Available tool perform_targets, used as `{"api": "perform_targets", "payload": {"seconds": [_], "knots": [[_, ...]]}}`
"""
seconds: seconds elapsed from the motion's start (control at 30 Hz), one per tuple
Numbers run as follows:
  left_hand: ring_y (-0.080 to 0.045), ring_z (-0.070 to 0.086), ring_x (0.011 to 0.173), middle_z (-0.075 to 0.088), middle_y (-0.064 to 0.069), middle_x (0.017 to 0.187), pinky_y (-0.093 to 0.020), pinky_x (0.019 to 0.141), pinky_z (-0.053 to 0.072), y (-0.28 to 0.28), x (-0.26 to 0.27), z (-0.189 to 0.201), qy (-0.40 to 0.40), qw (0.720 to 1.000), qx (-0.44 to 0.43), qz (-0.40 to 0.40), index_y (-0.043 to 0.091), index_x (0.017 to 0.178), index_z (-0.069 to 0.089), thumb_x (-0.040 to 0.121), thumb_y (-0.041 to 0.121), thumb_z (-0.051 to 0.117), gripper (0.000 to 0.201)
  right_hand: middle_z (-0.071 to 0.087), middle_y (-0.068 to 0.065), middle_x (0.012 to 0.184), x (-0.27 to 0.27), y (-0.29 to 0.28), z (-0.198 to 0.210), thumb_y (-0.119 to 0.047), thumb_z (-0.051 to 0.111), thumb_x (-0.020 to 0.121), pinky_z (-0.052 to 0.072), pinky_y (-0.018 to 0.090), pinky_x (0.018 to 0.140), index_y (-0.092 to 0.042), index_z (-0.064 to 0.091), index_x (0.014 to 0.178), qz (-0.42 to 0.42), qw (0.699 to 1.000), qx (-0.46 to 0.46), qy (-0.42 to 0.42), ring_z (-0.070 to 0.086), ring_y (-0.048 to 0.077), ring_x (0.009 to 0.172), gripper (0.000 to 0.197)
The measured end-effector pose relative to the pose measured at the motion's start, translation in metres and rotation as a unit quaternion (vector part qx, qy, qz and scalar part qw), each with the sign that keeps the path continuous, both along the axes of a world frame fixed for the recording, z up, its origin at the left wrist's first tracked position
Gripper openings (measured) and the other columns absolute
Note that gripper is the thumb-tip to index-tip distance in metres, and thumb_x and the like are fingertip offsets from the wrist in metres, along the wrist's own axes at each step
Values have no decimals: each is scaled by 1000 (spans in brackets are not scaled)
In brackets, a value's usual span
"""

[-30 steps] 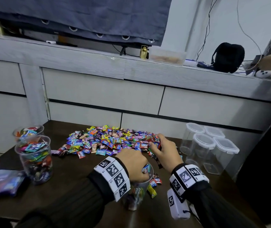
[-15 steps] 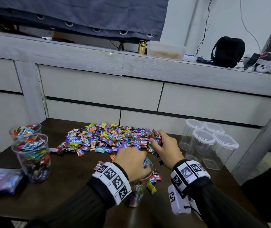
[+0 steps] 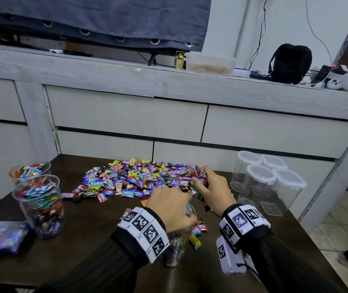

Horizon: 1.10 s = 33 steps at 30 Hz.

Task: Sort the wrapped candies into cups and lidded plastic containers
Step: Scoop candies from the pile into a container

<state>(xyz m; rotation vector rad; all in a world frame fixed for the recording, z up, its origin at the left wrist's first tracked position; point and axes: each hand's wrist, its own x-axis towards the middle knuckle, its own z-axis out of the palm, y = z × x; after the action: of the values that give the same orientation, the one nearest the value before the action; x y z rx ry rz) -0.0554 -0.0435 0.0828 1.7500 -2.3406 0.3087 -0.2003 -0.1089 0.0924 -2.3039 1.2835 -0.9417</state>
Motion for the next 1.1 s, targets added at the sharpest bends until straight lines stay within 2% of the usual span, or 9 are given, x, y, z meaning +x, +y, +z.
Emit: {"api": "perform_targets", "payload": {"seconds": [0.07,0.17,0.27,0.37,0.5,0.67,0.77,0.87,1.1], "knots": [[-21,46,67,49,3,74,-31,58,27,0,0,0,-1,1000,-5,7,23,96,54,82,53,42,35,68,13,83,0,0,0,-30,52,96,50,33,71,-7,51,122,-1,1000,4,-4,63,23,77,35],[-22,51,68,57,3,75,-32,59,30,0,1,-1,45,999,-20,10,23,94,52,88,46,43,25,65,6,80,0,0,1,-28,54,95,42,18,61,-8,54,115,-4,1000,-3,-15,60,18,72,28],[-13,49,62,49,9,63,-29,56,32,1,0,1,146,989,-37,-2,28,83,48,88,45,44,18,65,5,79,0,-1,3,-26,55,95,41,15,59,-9,55,108,-3,1000,-10,-20,59,17,70,21],[-7,41,51,42,9,51,-31,54,37,-1,-5,2,233,971,-44,9,28,81,52,88,44,46,17,61,-1,79,-1,0,3,-23,56,94,40,8,59,-9,56,106,-5,999,-12,-31,56,10,68,18],[-7,39,47,45,6,52,-31,50,31,-7,-5,-5,314,949,19,5,26,83,54,92,36,50,13,66,8,79,-3,1,3,-24,55,95,44,24,64,-7,55,104,-4,999,-11,-32,61,21,71,19],[-6,40,49,48,7,59,-30,50,28,-5,-2,-9,285,958,33,-22,29,84,51,94,37,48,12,67,16,85,-5,2,2,-29,53,96,50,43,74,-9,54,107,-4,1000,-2,-24,63,27,77,23],[-11,48,61,58,4,75,-36,58,37,-1,-1,-7,301,949,64,-70,24,86,49,97,29,44,13,67,14,87,-6,2,2,-30,53,96,51,43,75,-12,53,109,-5,1000,-2,-29,64,25,79,22],[-16,53,70,60,3,81,-41,68,45,4,2,-9,311,944,75,-85,23,86,48,99,26,42,14,67,14,87,-6,1,2,-31,52,96,52,42,74,-12,52,111,-10,1000,0,-22,64,25,79,25],[-18,51,61,61,-1,77,-43,61,44,7,2,-11,298,949,57,-90,27,83,47,91,22,50,10,67,17,85,-5,2,2,-31,52,96,51,44,73,-11,52,113,-10,1000,3,-18,64,28,78,27]]}}
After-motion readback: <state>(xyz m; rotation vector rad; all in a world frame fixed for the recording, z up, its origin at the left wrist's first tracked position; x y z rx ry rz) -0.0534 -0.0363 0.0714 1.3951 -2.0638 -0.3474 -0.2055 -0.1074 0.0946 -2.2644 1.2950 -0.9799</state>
